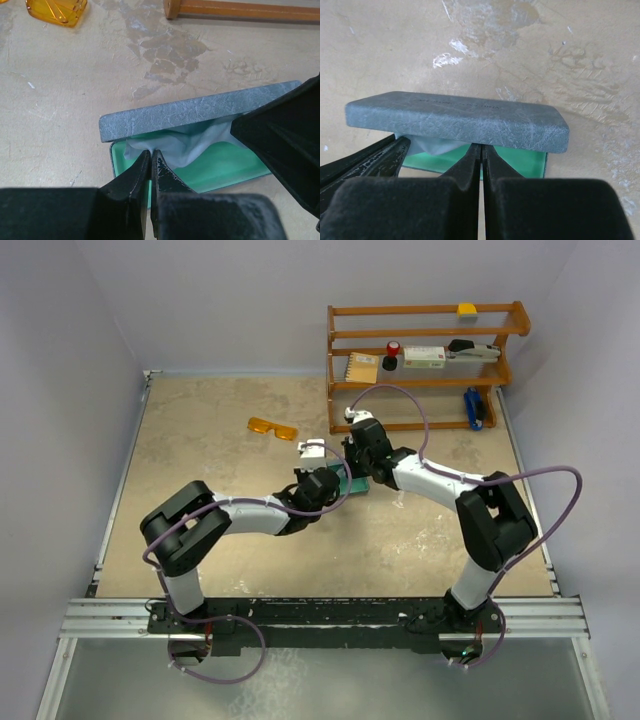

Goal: Organize the sunglasses
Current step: Place the glasses cleaning cloth in the sunglasses case.

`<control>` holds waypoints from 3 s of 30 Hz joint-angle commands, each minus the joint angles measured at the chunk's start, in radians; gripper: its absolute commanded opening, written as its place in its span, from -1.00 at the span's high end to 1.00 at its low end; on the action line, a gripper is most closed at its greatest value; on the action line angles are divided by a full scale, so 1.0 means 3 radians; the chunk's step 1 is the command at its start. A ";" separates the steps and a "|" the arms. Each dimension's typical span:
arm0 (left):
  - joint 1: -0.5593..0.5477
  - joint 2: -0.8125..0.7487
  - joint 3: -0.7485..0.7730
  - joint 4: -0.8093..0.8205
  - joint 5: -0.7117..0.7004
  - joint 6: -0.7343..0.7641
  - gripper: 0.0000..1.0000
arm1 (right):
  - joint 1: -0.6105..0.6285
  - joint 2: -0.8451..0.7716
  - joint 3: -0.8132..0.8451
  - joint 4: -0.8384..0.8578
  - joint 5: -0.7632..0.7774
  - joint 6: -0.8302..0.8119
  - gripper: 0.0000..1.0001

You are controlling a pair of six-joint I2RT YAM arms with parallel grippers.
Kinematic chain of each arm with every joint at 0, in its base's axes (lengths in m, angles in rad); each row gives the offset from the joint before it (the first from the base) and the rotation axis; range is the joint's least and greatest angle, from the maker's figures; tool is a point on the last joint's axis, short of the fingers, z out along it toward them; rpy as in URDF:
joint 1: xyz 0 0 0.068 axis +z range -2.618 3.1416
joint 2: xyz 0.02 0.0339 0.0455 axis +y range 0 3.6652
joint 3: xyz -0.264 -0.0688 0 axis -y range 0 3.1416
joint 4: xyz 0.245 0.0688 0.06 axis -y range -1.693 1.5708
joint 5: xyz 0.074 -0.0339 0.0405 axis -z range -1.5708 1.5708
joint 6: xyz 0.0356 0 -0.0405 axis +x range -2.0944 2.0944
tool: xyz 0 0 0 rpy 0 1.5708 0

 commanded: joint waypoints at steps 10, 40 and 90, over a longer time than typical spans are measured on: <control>0.0025 0.0138 -0.0071 0.0220 0.0088 -0.0114 1.00 | -0.0026 0.0132 -0.0146 0.0125 -0.0001 -0.0007 1.00; 0.0026 0.0197 -0.0154 0.0071 0.0288 -0.0276 1.00 | -0.0041 0.0140 -0.0259 -0.0033 0.0004 0.0003 1.00; 0.0047 0.0314 -0.0105 0.0095 0.0304 -0.0261 1.00 | -0.0057 0.0274 -0.0038 -0.0299 0.0502 -0.0183 1.00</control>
